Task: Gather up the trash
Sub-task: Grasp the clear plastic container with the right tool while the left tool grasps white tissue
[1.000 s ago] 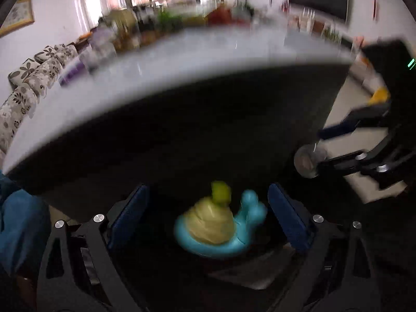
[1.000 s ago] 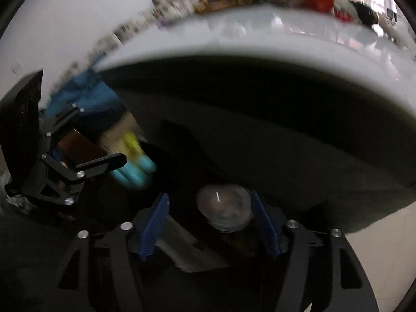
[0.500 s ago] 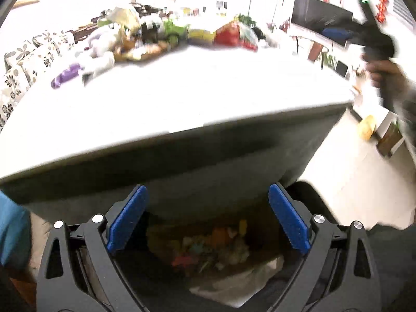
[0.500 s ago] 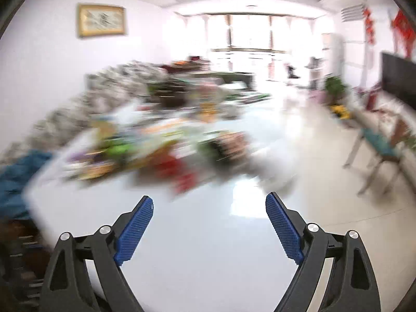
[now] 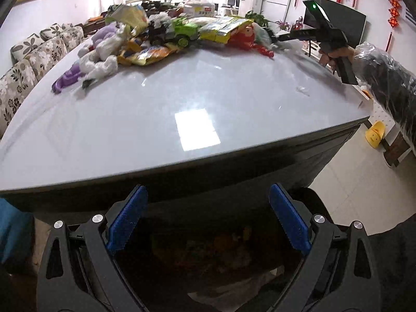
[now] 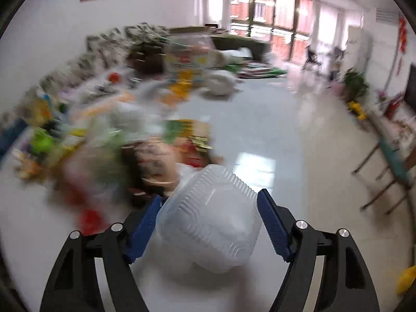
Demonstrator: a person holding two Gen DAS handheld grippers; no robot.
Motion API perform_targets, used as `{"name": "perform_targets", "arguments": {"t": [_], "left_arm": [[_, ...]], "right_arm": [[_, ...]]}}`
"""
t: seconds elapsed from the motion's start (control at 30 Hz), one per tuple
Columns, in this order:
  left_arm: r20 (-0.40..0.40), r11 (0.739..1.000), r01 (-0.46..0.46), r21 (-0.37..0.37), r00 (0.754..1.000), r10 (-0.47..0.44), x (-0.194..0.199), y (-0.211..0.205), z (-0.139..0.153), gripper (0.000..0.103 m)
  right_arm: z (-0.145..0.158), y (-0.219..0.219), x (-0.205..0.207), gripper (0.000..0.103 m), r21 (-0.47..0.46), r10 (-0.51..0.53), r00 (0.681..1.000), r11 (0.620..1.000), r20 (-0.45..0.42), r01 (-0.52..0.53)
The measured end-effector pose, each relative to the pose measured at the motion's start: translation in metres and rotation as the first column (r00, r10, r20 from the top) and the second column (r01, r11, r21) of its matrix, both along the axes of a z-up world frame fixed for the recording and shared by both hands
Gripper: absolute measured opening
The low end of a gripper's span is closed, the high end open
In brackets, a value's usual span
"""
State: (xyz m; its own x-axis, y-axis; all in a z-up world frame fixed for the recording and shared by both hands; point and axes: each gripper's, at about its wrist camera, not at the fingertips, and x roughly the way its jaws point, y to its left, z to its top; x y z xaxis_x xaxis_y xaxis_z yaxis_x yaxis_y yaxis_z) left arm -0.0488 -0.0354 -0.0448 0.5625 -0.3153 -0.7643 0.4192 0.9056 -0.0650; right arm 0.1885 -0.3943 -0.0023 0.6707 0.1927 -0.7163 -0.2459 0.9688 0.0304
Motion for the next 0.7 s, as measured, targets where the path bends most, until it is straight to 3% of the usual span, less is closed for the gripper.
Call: {"name": "perform_targets", "arguments": {"t": [0.13,0.2,0.27,0.33,0.43,0.57,0.7], "left_arm": [[-0.017,0.999,0.008,-0.040,1.000,-0.009,0.004,-0.003,0.005,0.092],[-0.021,0.997,0.014,-0.071,1.000,-0.015,0.003,-0.002,0.008,0.092],[0.004,0.997,0.015,-0.077,1.000,-0.014,-0.002,-0.001,0.014,0.092],[0.020,0.996,0.032,-0.084,0.999,-0.030,-0.008,0.000,0.020,0.092],[0.043,0.995,0.052,-0.083,0.998,-0.048,-0.018,0.001,0.026,0.092],[0.047,0.994,0.067,-0.089,0.997,-0.063,-0.022,-0.004,0.029,0.092],[0.118,0.990,0.093,-0.108,0.990,-0.081,-0.029,-0.009,0.052,0.092]], "right_arm": [[0.003,0.042,-0.038,0.061,-0.055,0.075,0.997,0.996,0.009,-0.074],[0.010,0.055,-0.067,0.045,-0.007,0.118,0.993,0.993,0.030,-0.118],[0.015,0.065,-0.092,0.038,-0.006,0.128,0.991,0.992,0.047,-0.128],[0.018,0.076,-0.117,0.037,-0.034,0.137,0.988,0.990,0.076,-0.135],[0.010,0.087,-0.132,0.038,-0.196,0.134,0.984,0.974,0.114,-0.110],[0.008,0.077,-0.123,0.038,-0.179,0.068,0.990,0.983,0.121,-0.045],[0.011,0.072,-0.112,0.035,-0.218,0.004,0.992,0.976,0.126,0.024]]}}
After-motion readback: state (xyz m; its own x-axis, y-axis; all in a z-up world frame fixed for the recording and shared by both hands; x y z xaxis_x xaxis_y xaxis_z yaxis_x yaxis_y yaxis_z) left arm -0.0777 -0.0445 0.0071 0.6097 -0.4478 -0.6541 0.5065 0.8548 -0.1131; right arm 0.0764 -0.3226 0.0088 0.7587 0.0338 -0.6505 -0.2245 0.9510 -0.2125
